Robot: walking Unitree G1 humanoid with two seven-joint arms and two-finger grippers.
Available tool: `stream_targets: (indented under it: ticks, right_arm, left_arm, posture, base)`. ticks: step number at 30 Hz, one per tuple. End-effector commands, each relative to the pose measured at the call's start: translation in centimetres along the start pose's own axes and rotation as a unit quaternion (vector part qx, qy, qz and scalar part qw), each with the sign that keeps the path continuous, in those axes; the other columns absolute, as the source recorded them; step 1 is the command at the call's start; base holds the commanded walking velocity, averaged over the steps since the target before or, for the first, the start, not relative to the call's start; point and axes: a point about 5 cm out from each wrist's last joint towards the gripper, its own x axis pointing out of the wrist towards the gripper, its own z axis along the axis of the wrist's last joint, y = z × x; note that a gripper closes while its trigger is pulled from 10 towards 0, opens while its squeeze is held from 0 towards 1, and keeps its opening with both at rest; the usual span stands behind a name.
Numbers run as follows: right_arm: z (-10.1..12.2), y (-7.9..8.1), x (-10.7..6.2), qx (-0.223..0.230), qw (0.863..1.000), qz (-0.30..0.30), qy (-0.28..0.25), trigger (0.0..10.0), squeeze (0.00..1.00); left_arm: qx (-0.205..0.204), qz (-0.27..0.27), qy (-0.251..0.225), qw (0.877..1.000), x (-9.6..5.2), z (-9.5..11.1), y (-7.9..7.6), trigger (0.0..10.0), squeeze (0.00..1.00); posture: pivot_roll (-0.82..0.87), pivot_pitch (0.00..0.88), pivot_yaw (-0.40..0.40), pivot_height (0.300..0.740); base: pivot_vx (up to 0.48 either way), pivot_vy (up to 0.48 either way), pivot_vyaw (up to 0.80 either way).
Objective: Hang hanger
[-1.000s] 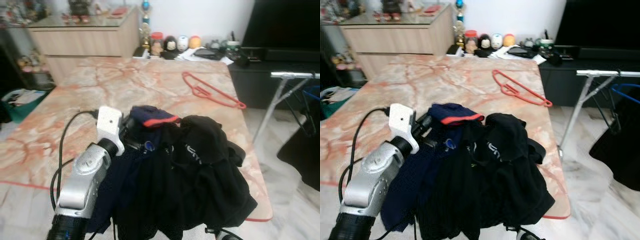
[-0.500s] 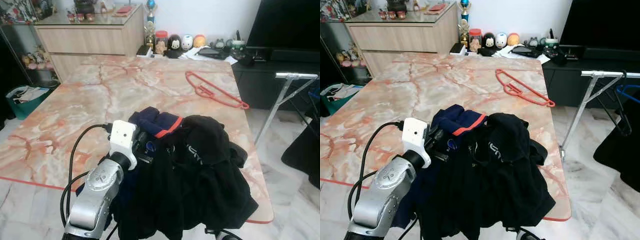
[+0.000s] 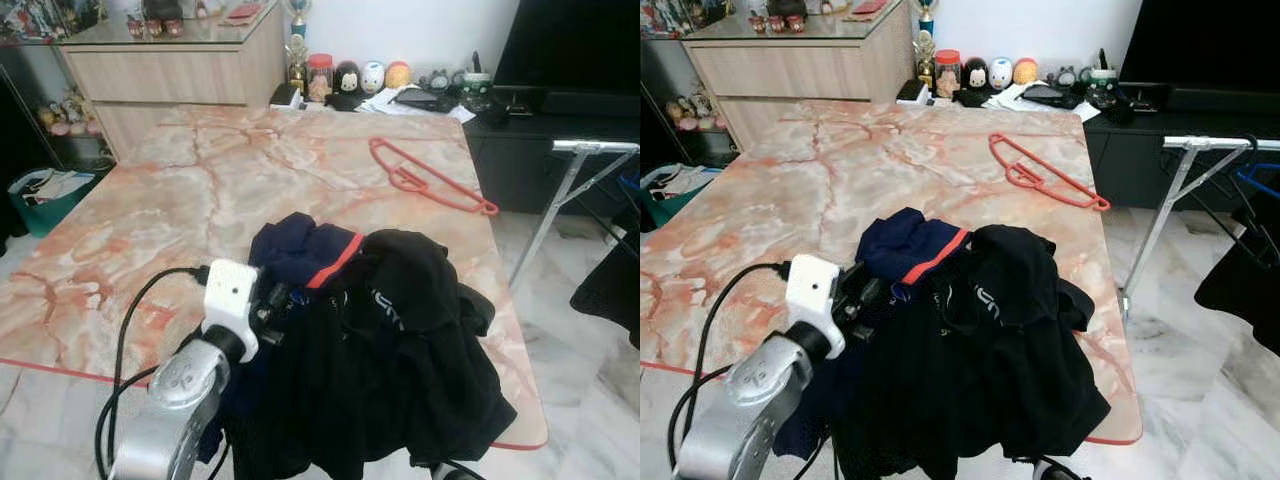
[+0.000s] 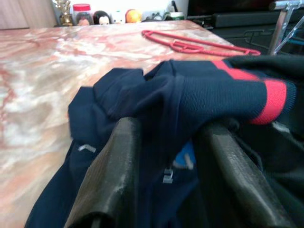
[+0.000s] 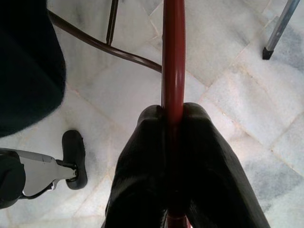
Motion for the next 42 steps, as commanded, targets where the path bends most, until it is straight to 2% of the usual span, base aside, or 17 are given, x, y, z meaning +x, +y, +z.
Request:
stream_targets:
  ticks: [1, 4, 5, 6, 7, 21, 29, 42]
  right_arm:
    - [-0.06, 0.75, 0.05, 0.005, 1.000, 0.014, 0.002, 10.0, 0.00]
    - [-0.02, 0.67, 0.06, 0.003, 1.000, 0.013, 0.002, 10.0, 0.00]
    - [0.00, 0.65, 0.06, 0.003, 1.000, 0.013, 0.002, 10.0, 0.00]
    - [0.00, 0.65, 0.06, 0.003, 1.000, 0.013, 0.002, 10.0, 0.00]
    - [0.03, 0.62, 0.07, 0.002, 1.000, 0.013, 0.002, 10.0, 0.00]
    - [0.01, 0.46, 0.05, -0.003, 1.000, 0.012, 0.003, 10.0, 0.00]
    - [-0.10, 0.53, 0.04, -0.004, 1.000, 0.012, 0.004, 10.0, 0.00]
    - [-0.26, 0.51, 0.00, -0.009, 1.000, 0.014, 0.006, 10.0, 0.00]
  left_arm:
    - [0.011, 0.001, -0.004, 1.000, -0.50, 0.37, 0.10, 10.0, 1.00]
    - [0.029, 0.008, -0.005, 1.000, -1.00, 0.25, 0.07, 10.0, 1.00]
    - [0.027, 0.015, -0.006, 1.000, -1.09, 0.26, 0.12, 10.0, 0.18]
    - [0.027, 0.015, -0.006, 1.000, -1.09, 0.26, 0.12, 10.0, 0.18]
    - [0.026, 0.020, -0.005, 0.999, -1.13, 0.23, 0.17, 10.0, 0.00]
    - [0.002, 0.035, -0.017, 0.999, -0.82, 0.25, 0.14, 10.0, 0.00]
    - [0.003, 0.028, -0.016, 0.999, -0.82, 0.11, 0.11, 10.0, 0.00]
    - [-0.004, 0.023, -0.023, 0.999, -0.50, 0.14, -0.10, 10.0, 0.00]
  posture:
    - [0.06, 0.000, 0.008, 0.716]
    - [0.06, 0.000, 0.005, 0.716]
    - [0.06, 0.000, 0.005, 0.716]
    - [0.06, 0.000, 0.005, 0.716]
    - [0.06, 0.000, 0.002, 0.716]
    - [0.04, 0.000, -0.001, 0.716]
    - [0.04, 0.000, 0.005, 0.716]
    - [0.03, 0.000, 0.010, 0.716]
  base:
    - [0.000, 0.000, 0.00]
    - [0.000, 0.000, 0.00]
    - [0.000, 0.000, 0.00]
    - [0.000, 0.000, 0.00]
    - [0.000, 0.000, 0.00]
    - [0.000, 0.000, 0.00]
    - [0.000, 0.000, 0.00]
    - [-0.249, 0.000, 0.00]
